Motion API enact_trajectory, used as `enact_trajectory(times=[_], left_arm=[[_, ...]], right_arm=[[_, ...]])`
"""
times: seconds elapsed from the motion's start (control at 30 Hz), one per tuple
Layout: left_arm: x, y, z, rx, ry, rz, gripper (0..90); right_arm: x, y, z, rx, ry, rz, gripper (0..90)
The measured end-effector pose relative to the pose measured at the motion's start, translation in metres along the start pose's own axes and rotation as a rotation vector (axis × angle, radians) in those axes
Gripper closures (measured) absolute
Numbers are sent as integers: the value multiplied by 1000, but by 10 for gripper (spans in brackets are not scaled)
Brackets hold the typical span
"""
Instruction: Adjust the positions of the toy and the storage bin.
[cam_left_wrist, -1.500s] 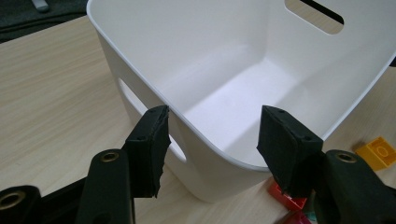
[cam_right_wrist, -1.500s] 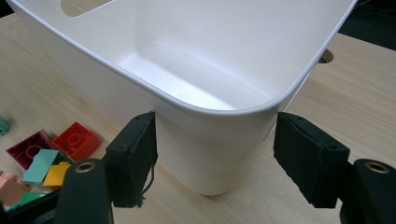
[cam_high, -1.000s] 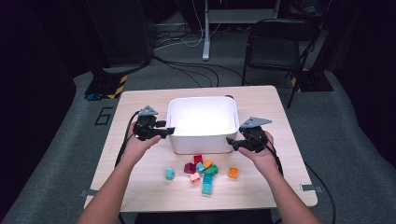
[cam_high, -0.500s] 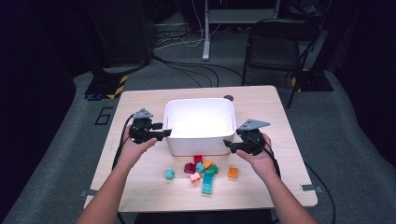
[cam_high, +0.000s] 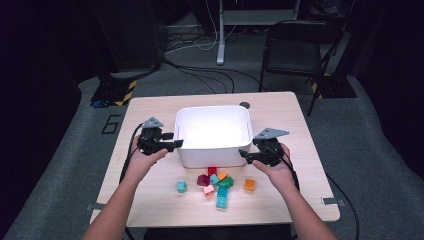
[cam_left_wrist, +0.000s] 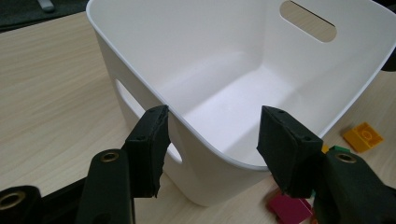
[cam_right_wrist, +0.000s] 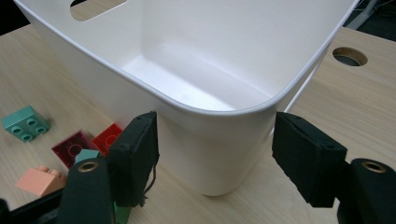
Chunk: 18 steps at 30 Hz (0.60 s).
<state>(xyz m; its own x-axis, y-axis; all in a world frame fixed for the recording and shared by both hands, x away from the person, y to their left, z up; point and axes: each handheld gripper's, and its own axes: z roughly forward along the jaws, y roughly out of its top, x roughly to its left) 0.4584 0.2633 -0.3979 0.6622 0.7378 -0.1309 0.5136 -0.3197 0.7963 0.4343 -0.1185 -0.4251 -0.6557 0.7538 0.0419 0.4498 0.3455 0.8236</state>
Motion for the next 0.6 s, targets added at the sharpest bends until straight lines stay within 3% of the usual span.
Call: enact_trajectory(times=[0.37,0.47,0.6], left_arm=[[2,0,0,-12,-2,2,421],[3,-1,-5,-37,-1,-6,421],[4,-3,-16,-48,-2,22,419]], right_arm=[[1,-3,0,11,6,37,337],[1,-3,-4,5,10,41,342],[1,-5,-12,4,-7,28,345]])
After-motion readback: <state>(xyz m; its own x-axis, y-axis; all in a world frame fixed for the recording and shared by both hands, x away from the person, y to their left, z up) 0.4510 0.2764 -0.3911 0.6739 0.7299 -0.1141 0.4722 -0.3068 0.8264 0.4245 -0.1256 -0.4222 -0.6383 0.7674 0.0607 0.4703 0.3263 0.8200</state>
